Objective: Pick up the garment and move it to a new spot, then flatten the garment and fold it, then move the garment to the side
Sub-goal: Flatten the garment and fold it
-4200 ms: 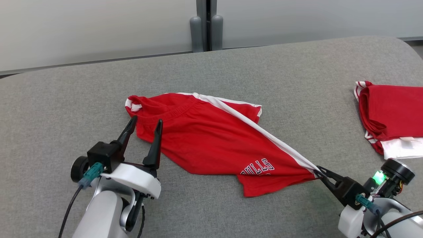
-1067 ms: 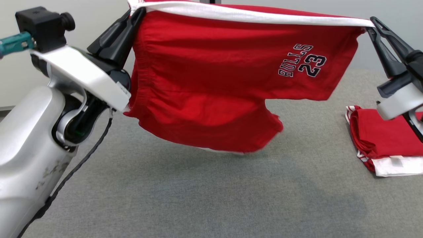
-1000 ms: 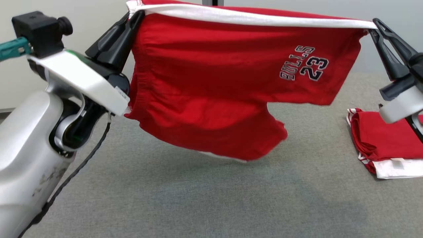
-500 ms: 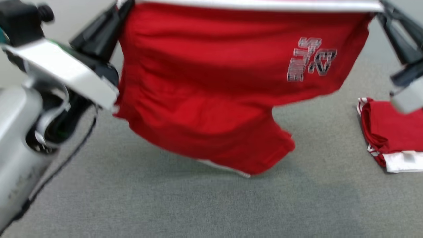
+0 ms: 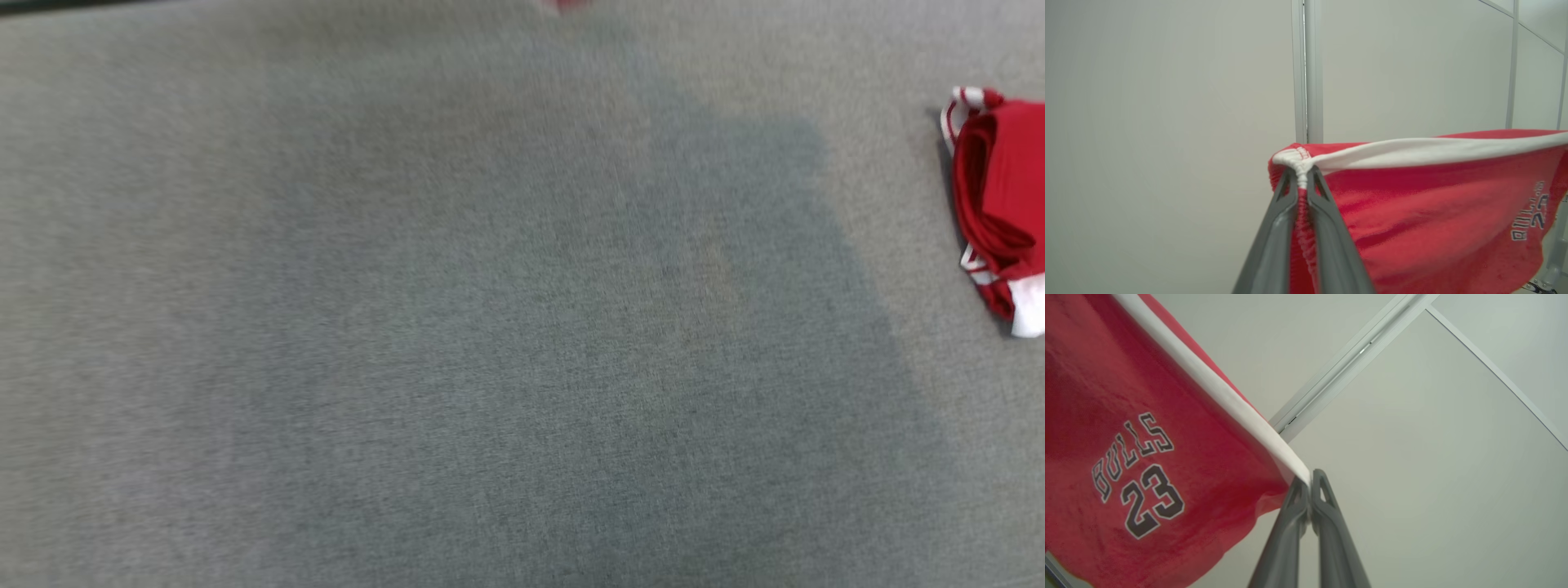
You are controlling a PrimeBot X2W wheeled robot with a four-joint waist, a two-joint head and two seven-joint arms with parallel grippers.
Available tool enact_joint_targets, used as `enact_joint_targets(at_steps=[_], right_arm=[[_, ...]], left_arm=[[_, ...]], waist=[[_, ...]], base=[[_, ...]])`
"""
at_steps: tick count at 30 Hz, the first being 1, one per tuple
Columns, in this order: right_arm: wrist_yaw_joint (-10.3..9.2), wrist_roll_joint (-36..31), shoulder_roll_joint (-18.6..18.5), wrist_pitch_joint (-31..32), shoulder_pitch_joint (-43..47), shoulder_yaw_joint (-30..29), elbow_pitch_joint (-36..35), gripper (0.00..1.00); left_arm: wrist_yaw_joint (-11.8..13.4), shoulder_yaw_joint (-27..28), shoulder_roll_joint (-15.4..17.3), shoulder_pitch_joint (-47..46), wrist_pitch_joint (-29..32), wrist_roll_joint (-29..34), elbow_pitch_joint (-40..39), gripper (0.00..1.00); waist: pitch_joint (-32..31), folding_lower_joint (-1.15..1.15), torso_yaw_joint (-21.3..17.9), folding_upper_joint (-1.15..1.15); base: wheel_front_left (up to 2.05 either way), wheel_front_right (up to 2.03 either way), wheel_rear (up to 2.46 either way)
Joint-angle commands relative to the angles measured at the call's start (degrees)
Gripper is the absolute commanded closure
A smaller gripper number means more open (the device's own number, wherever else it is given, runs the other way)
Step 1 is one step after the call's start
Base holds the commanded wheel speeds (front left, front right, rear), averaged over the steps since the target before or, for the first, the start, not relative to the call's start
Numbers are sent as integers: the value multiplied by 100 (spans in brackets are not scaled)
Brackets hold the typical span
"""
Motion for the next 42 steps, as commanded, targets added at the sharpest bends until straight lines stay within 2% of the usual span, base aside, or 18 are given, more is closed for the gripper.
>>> enact_joint_targets(at_steps=[1, 4, 7, 10, 11, 12, 14, 18, 22, 31, 38, 42], right_arm=[[-17, -225, 187, -271, -191, -196, 380, 100], [-17, -652, 583, -660, -347, -618, 877, 100], [-16, -984, 974, -837, -98, -797, 1172, 100], [-16, -1137, 1180, -901, 251, -896, 1392, 100], [-16, -1137, 1180, -901, 251, -896, 1392, 100], [-16, -1109, 1327, -907, 535, -1048, 1326, 100], [-16, -1072, 1331, -908, 763, -1124, 1308, 100], [-16, -1077, 1225, -907, 1552, -965, 1217, 100], [-15, -882, 1110, -908, 2275, -845, 1073, 100], [-15, -159, 584, -909, 3462, 83, 1060, 100], [-16, 322, 155, -909, 4137, 634, 1056, 100], [-16, 653, -46, -909, 4441, 1020, 1215, 100]], left_arm=[[-48, 48, -77, -218, -283, 99, 385, 100], [-140, 20, -297, -554, -759, 285, 937, 100], [-279, -104, -545, -545, -1025, 456, 1293, 100], [-381, -199, -813, -230, -1122, 568, 1498, 100], [-381, -199, -813, -230, -1122, 568, 1498, 100], [-402, -157, -955, 45, -1132, 569, 1583, 100], [-415, -46, -1030, 206, -1135, 531, 1598, 100], [-444, 46, -1252, 1045, -1132, 822, 1481, 100], [-451, 114, -1288, 1920, -1133, 957, 1163, 100], [-441, -328, -954, 3516, -1128, 1013, 575, 100], [-441, -789, -812, 4339, -1127, 894, 487, 100], [-440, -1064, -712, 4743, -1128, 1057, 349, 100]], waist=[[581, 0, -285, 0], [815, 0, -293, 0], [985, 0, -242, 0], [1085, 0, -128, 0], [1085, 0, -128, 0], [1119, 0, -48, 0], [1124, 0, 2, 0], [1007, 0, 188, 0], [741, 0, 290, 0], [-133, 0, 382, 0], [-793, 0, 357, 0], [-1132, 0, 311, 0]], base=[[0, 0, 0], [0, 0, 0], [0, 0, 0], [0, 0, 0], [0, 0, 0], [0, 0, 0], [0, 0, 0], [0, 0, 0], [0, 0, 0], [0, 0, 0], [0, 0, 0], [0, 0, 0]])
